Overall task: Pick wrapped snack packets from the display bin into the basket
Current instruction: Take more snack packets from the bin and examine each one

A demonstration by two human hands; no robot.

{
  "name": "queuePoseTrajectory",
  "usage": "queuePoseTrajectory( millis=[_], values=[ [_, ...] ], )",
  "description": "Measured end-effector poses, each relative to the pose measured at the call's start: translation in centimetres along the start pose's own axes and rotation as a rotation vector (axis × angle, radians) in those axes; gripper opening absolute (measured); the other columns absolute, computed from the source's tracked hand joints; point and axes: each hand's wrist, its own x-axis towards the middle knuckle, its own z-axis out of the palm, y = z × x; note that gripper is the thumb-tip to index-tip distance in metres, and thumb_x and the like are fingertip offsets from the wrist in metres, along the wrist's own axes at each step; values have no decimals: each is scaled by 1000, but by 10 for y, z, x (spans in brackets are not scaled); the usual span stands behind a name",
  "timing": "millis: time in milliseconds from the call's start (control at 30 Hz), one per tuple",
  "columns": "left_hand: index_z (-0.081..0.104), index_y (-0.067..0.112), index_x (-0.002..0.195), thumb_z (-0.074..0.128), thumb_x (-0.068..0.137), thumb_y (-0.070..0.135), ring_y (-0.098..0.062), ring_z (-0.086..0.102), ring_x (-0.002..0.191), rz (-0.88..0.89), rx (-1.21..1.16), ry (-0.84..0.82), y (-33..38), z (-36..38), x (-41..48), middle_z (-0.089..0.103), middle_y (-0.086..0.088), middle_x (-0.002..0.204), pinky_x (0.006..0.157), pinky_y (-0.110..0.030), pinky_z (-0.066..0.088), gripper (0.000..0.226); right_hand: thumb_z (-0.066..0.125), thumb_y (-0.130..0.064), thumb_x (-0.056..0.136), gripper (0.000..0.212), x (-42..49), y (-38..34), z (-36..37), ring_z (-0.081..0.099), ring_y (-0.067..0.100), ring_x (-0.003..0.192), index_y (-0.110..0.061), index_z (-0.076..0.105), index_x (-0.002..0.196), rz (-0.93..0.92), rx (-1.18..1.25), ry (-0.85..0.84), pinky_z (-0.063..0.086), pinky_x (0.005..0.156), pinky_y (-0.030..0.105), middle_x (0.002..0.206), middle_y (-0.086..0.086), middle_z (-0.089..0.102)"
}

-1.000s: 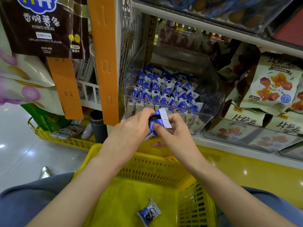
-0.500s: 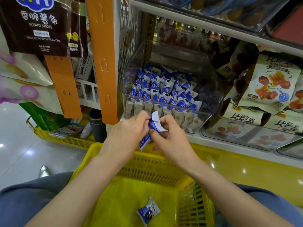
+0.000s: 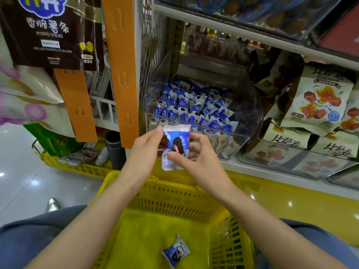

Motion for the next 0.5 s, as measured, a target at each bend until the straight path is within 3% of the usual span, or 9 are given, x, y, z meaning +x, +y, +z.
queuePoseTrajectory(
  millis=[67, 167, 233, 300, 400, 500],
  values=[
    [64, 25, 90, 40, 93, 45, -1, 68, 76, -49, -59, -91, 2, 1, -3, 73, 8, 78, 59, -11, 50, 31, 77, -24, 72, 51, 2, 0, -2, 62, -7, 77, -24, 43, 109, -39, -29, 39, 48, 65, 8, 94, -12, 62],
    [64, 16, 99, 48, 94, 30, -6, 68, 81, 38, -24, -85, 0, 1, -4, 73, 2, 86, 63, -17, 54, 22, 79, -26, 70, 45, 2, 1, -5, 61, -5, 73, -24, 48, 103, -70, -102, 15, 49, 65, 11, 88, -12, 64],
    [64, 16, 91, 48, 95, 22, -1, 65, 70, 80, -11, -38, 0, -1, -3, 70, 9, 74, 60, -16, 52, 17, 74, -27, 75, 36, 1, -1, -4, 58, -3, 73, -22, 51, 103, -90, -106, -17, 49, 67, 15, 89, -10, 64],
    [61, 20, 80, 48, 96, 18, 5, 58, 59, 123, 19, -31, -1, -3, -2, 65, 15, 63, 54, -11, 45, 21, 63, -28, 85, 20, 1, -3, -4, 57, 7, 77, -17, 54, 99, -99, -64, -6, 50, 73, 28, 90, 0, 65],
    [59, 20, 74, 50, 94, 20, 2, 56, 58, 152, 58, -54, -1, -2, -3, 60, 13, 59, 51, -11, 43, 23, 56, -24, 91, 19, 2, -4, -6, 60, 30, 80, -5, 58, 93, -95, -47, 50, 50, 75, 53, 90, 22, 63],
    [59, 20, 71, 51, 94, 24, -2, 57, 61, 142, 65, -58, -3, -2, -2, 59, 12, 58, 51, -12, 44, 25, 58, -23, 90, 18, 0, -4, -7, 59, 37, 80, -5, 59, 91, -197, -157, 63, 48, 72, 55, 83, 20, 63]
  ],
)
